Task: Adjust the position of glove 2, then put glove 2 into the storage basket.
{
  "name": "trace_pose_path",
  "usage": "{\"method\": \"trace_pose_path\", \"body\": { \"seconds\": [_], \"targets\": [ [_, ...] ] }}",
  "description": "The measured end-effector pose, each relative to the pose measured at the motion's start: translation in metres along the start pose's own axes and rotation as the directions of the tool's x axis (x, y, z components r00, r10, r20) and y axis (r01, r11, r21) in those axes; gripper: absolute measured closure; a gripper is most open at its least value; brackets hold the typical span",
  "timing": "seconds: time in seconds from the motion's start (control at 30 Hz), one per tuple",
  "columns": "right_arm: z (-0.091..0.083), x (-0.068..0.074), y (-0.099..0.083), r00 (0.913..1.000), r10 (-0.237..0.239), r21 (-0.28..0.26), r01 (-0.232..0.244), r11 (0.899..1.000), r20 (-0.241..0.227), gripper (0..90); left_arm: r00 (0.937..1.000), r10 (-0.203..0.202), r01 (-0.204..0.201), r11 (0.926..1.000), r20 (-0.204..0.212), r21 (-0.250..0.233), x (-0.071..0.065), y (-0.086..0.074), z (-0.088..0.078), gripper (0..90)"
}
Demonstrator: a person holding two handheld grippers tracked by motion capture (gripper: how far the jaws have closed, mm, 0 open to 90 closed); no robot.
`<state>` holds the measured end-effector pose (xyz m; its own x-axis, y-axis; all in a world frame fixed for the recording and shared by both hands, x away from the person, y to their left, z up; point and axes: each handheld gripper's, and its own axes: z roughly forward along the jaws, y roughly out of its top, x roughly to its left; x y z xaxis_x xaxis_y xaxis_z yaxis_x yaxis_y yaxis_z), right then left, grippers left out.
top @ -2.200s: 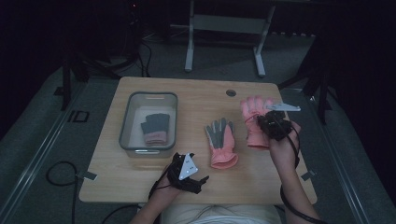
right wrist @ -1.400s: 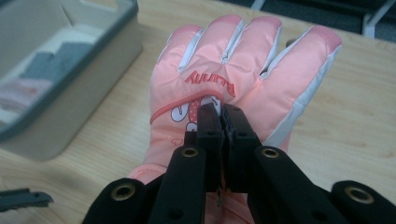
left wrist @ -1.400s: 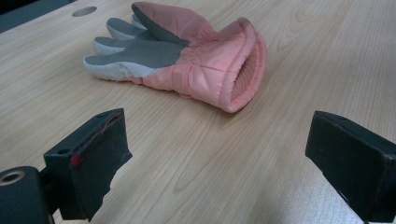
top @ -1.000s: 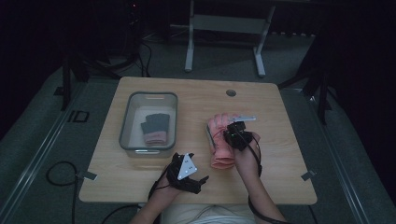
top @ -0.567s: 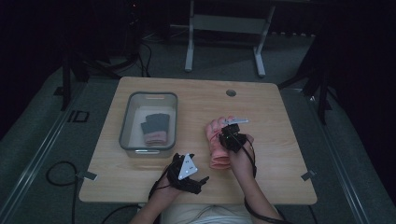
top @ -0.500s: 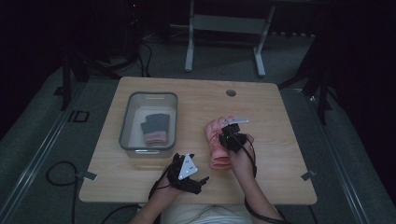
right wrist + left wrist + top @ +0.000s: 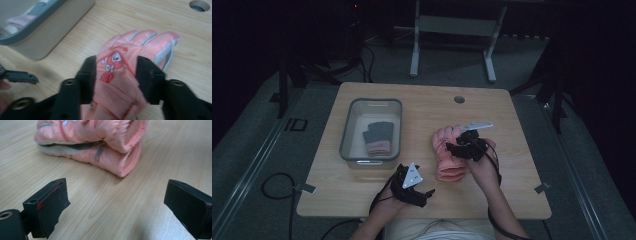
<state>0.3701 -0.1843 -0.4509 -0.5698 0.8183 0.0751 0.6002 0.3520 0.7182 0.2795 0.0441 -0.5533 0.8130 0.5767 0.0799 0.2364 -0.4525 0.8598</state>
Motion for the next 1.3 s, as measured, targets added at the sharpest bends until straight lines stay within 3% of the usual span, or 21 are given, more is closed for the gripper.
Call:
{"method": "trace_pose_path", "body": {
  "seconds": [0.13,0.23,0.3,0.37,0.5,0.6,0.77,0.87,1.0,1.03,1.07,1.1,1.17,1.23,1.3],
  "targets": [
    [-0.012,-0.017,0.002,0.9991,-0.008,-0.019,0.008,1.0,-0.041,28.2,0.9999,-0.017,0.017,0.9998,0.002,-0.007,0.002,0.008,-0.002,5.7],
    [-0.018,-0.028,0.002,0.9959,0.003,-0.054,-0.008,0.999,-0.091,23.3,0.9993,-0.039,0.039,0.9992,0.0,0.012,0.004,0.015,-0.002,5.7],
    [-0.02,-0.033,0.002,0.991,-0.046,-0.069,0.037,0.997,-0.125,15.0,0.9987,-0.047,0.047,0.9989,0.02,0.009,0.005,0.019,-0.003,5.6],
    [-0.023,-0.037,0.001,0.9861,-0.098,-0.096,0.085,0.992,-0.134,15.8,0.9987,-0.046,0.046,0.999,0.022,0.004,0.005,0.024,-0.004,5.6],
    [-0.026,-0.048,-0.001,0.985,-0.149,-0.105,0.14,0.985,-0.087,14.2,0.9937,-0.072,0.072,0.9974,0.086,0.012,0.011,0.035,-0.004,5.6],
    [-0.027,-0.058,-0.004,0.9882,-0.131,-0.084,0.124,0.989,-0.08,14.2,0.9903,-0.089,0.091,0.9958,0.107,-0.008,0.018,0.048,-0.005,5.6],
    [-0.031,-0.067,-0.008,0.9887,-0.089,-0.059,0.082,0.995,-0.121,13.9,0.9849,-0.122,0.124,0.9922,0.123,-0.011,0.031,0.069,0.002,5.5],
    [-0.03,-0.068,-0.007,0.9862,-0.065,-0.067,0.055,0.996,-0.152,13.2,0.9857,-0.116,0.118,0.993,0.122,-0.01,0.035,0.08,0.01,5.4],
    [-0.025,-0.064,-0.002,0.983,-0.084,-0.073,0.073,0.995,-0.163,11.8,0.9827,-0.14,0.141,0.99,0.121,0.001,0.044,0.095,0.023,5.2],
    [-0.025,-0.064,-0.001,0.9844,-0.086,-0.083,0.074,0.994,-0.153,19.1,0.9823,-0.151,0.151,0.9885,0.111,0.01,0.047,0.098,0.025,5.5],
    [-0.026,-0.064,0.001,0.9861,-0.089,-0.092,0.076,0.993,-0.141,37.8,0.9817,-0.16,0.159,0.9871,0.103,0.019,0.049,0.101,0.028,5.8],
    [-0.027,-0.064,0.002,0.9855,-0.094,-0.093,0.081,0.992,-0.141,50.5,0.9811,-0.162,0.16,0.9868,0.106,0.024,0.052,0.103,0.03,5.8],
    [-0.025,-0.065,0.007,0.9863,-0.108,-0.091,0.097,0.991,-0.124,67.9,0.9833,-0.167,0.165,0.9856,0.073,0.039,0.056,0.109,0.034,12.1],
    [-0.021,-0.063,0.011,0.9864,-0.121,-0.074,0.113,0.991,-0.112,73.7,0.9806,-0.18,0.178,0.9834,0.076,0.035,0.061,0.114,0.037,14.2],
    [-0.017,-0.06,0.014,0.9846,-0.139,-0.069,0.132,0.989,-0.106,77.8,0.9812,-0.189,0.186,0.9804,0.039,0.065,0.064,0.119,0.041,21.3]
  ]
}}
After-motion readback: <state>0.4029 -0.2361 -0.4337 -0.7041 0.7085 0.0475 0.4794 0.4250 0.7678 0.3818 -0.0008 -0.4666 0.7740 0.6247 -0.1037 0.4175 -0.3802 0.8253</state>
